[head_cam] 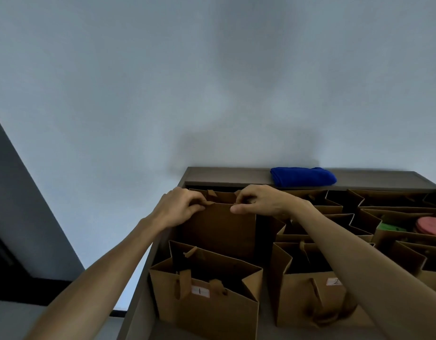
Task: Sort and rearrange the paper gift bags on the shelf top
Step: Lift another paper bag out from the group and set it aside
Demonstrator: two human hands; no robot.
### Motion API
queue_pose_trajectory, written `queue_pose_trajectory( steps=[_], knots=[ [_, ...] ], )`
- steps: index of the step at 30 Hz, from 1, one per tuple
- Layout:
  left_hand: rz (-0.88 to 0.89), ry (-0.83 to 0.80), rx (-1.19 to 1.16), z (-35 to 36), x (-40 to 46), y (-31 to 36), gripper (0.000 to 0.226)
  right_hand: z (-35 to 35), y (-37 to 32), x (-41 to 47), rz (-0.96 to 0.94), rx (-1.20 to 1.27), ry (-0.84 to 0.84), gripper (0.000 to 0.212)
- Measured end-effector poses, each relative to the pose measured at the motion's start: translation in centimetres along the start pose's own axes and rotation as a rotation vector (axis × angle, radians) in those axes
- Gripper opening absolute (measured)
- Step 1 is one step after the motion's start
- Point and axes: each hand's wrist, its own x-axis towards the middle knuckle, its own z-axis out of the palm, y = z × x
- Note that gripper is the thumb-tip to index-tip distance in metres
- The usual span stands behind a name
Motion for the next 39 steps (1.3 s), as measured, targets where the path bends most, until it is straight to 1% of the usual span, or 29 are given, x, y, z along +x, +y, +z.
queue_pose_trajectory(
  steps=[3, 6, 11, 13, 15, 18, 20, 22, 24, 28, 29, 30, 32, 34, 36, 39],
  knots=[
    [-0.020, 0.064, -0.122, -1.2, 0.4, -0.1, 0.020, -1.0, 0.2, 0.0, -0.042, 0.016, 0.050, 0.035],
    [-0.033, 0.149, -0.301, -3.0, 0.7, 0.3, 0.019, -2.4, -0.7, -0.2, -0.087, 0.130, 0.188, 0.026],
    [-0.003, 0.377, -0.499, -5.4, 0.6, 1.4, 0.020, -4.3, -2.4, -1.1, -0.146, 0.337, 0.379, 0.022],
    [0.004, 0.485, -0.581, -5.6, 0.4, 1.8, 0.029, -5.0, -3.0, -1.5, -0.167, 0.412, 0.434, 0.022],
    [-0.042, 0.530, -0.688, -5.7, 0.2, 1.9, 0.046, -5.5, -3.6, -2.1, -0.183, 0.499, 0.484, 0.021],
    [-0.175, 0.433, -0.940, -5.7, -0.3, 2.3, 0.075, -6.2, -3.7, -3.0, -0.196, 0.622, 0.518, 0.020],
    [-0.237, 0.347, -1.122, -5.4, -0.6, 2.4, 0.084, -6.5, -3.7, -3.5, -0.191, 0.692, 0.528, 0.017],
    [-0.248, 0.259, -1.286, -5.1, -0.7, 2.4, 0.082, -6.7, -3.8, -4.0, -0.187, 0.736, 0.549, 0.017],
    [-0.242, 0.204, -1.375, -4.8, -0.9, 2.4, 0.078, -6.6, -4.1, -4.7, -0.179, 0.743, 0.575, 0.018],
    [-0.212, 0.202, -1.477, -4.5, -1.1, 3.1, 0.064, -5.8, -4.8, -6.1, -0.146, 0.786, 0.663, 0.014],
    [-0.207, 0.205, -1.500, -4.5, -1.2, 3.4, 0.063, -5.5, -5.0, -6.4, -0.136, 0.812, 0.696, 0.017],
    [-0.206, 0.207, -1.522, -4.4, -1.2, 3.6, 0.063, -5.1, -5.1, -6.8, -0.125, 0.842, 0.724, 0.024],
    [-0.202, 0.213, -1.565, -4.2, -1.4, 4.0, 0.064, -4.5, -5.1, -7.4, -0.096, 0.905, 0.737, 0.049],
    [-0.195, 0.219, -1.627, -4.2, -1.5, 4.5, 0.065, -3.9, -5.0, -8.3, -0.044, 0.953, 0.697, 0.072],
    [-0.198, 0.228, -1.676, -4.1, -1.9, 5.1, 0.065, -3.3, -4.9, -9.4, -0.004, 0.986, 0.631, 0.081],
    [-0.202, 0.229, -1.701, -4.0, -2.5, 6.1, 0.062, -2.6, -5.3, -10.9, -0.001, 1.050, 0.549, 0.084]
  ],
)
